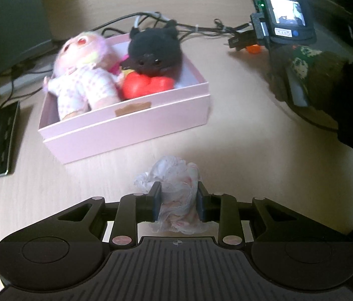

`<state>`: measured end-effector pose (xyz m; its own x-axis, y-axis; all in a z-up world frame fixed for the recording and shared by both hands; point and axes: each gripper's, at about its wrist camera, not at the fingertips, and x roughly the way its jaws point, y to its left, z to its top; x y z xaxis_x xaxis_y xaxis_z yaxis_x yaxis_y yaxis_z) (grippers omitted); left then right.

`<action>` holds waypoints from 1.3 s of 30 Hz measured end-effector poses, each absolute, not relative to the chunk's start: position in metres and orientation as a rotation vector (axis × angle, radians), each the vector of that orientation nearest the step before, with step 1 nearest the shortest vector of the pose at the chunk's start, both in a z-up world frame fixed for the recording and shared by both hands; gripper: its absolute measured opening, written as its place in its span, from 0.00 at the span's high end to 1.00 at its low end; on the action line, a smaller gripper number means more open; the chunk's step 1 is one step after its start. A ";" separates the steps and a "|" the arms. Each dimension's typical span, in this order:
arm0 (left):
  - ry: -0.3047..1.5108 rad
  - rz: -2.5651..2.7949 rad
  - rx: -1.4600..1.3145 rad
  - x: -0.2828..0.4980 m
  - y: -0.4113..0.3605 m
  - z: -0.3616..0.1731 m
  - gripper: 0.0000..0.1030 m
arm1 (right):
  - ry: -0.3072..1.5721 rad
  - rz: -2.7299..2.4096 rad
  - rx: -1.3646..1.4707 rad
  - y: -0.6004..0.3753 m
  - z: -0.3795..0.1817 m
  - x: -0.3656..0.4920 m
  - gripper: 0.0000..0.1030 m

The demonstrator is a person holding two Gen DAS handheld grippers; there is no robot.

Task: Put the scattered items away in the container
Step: 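Grasp the orange pumpkin toy with the right tool while the left holds the tissue, then drop the orange toy into the box with the right tool while the left releases the tissue there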

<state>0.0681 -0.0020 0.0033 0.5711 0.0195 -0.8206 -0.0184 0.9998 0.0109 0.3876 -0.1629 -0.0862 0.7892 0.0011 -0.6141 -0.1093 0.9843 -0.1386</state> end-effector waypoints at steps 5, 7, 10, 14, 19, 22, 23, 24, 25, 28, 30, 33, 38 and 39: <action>0.963 0.026 -0.008 0.069 -0.001 0.002 0.70 | 0.684 0.094 -0.125 -0.174 -0.081 0.394 0.50; 0.954 0.025 -0.006 0.069 -0.001 0.001 0.70 | 0.664 0.125 -0.118 -0.177 -0.075 0.379 0.50; 0.944 0.034 -0.005 0.069 -0.001 0.001 0.69 | 0.652 0.196 -0.103 -0.180 -0.066 0.347 0.50; 0.931 0.042 0.006 0.062 -0.002 0.003 0.68 | 0.669 0.303 -0.100 -0.181 -0.059 0.292 0.50; 0.921 0.035 0.019 0.052 -0.002 0.004 0.68 | 0.739 0.470 -0.132 -0.173 -0.058 0.224 0.50; 0.909 0.023 0.022 0.045 -0.001 0.005 0.67 | 0.777 0.545 -0.160 -0.165 -0.057 0.189 0.50; 0.906 0.021 0.023 0.043 0.000 0.005 0.67 | 0.789 0.570 -0.165 -0.163 -0.057 0.179 0.50; 0.903 0.018 0.023 0.041 0.001 0.005 0.67 | 0.796 0.590 -0.169 -0.160 -0.056 0.171 0.50; 0.901 0.015 0.024 0.039 0.002 0.005 0.67 | 0.802 0.609 -0.172 -0.157 -0.055 0.163 0.50; 0.896 0.005 0.030 0.033 0.004 0.004 0.67 | 0.810 0.659 -0.183 -0.150 -0.049 0.144 0.50; 0.892 -0.005 0.037 0.029 0.005 0.004 0.67 | 0.813 0.693 -0.189 -0.142 -0.044 0.134 0.50; 0.886 -0.019 0.048 0.024 0.009 0.003 0.67 | 0.809 0.731 -0.214 -0.133 -0.041 0.115 0.50; 0.873 -0.032 0.059 0.015 0.018 0.003 0.66 | 0.799 0.747 -0.247 -0.120 -0.039 0.096 0.50; 0.872 -0.033 0.058 0.012 0.020 0.003 0.66 | 0.794 0.745 -0.249 -0.117 -0.039 0.093 0.50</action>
